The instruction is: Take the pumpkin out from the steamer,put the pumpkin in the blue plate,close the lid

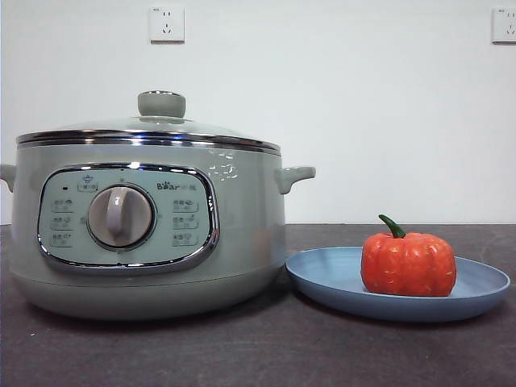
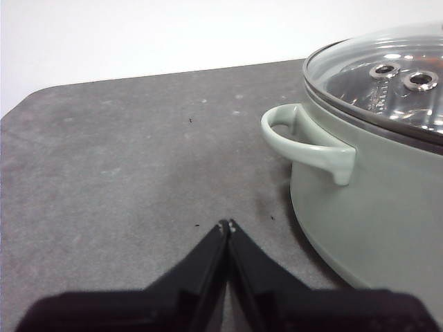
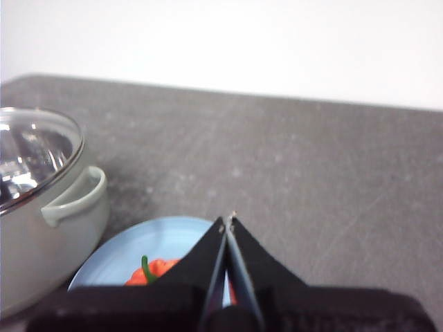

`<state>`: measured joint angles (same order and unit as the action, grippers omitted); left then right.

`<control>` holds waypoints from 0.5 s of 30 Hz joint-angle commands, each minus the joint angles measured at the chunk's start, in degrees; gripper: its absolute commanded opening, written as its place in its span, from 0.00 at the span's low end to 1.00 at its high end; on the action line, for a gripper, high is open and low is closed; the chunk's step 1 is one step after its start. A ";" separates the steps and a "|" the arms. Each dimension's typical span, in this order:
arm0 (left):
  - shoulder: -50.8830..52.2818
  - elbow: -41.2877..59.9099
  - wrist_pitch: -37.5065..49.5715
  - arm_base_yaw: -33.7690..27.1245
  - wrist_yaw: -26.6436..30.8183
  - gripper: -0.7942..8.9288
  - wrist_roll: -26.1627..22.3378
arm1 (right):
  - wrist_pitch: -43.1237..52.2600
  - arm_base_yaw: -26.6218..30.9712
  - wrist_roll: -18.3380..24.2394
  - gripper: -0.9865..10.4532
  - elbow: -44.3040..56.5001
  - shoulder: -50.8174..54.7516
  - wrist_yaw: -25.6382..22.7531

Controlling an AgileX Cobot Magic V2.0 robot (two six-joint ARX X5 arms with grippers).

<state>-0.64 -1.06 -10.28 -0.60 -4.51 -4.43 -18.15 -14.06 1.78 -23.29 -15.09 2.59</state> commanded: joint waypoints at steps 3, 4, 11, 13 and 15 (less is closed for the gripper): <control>0.09 0.92 0.11 -0.22 -0.04 0.08 0.55 | 6.32 6.99 0.63 0.07 11.06 6.25 2.03; 0.09 0.92 0.11 -0.22 -0.04 0.08 0.55 | 7.72 7.80 0.61 0.07 13.29 7.48 2.03; 0.09 0.92 0.11 -0.22 -0.02 0.08 0.55 | 9.97 9.55 0.57 0.07 22.08 13.22 1.95; 0.09 0.92 0.11 -0.22 -0.04 0.08 0.55 | 8.55 9.55 0.35 0.07 22.88 14.47 1.90; 0.09 0.92 0.11 -0.22 -0.04 0.08 0.55 | 7.82 9.55 0.33 0.07 22.88 15.06 1.73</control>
<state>-0.64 -1.06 -10.28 -0.60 -4.49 -4.40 -9.78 -4.54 2.20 -1.02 -0.40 4.38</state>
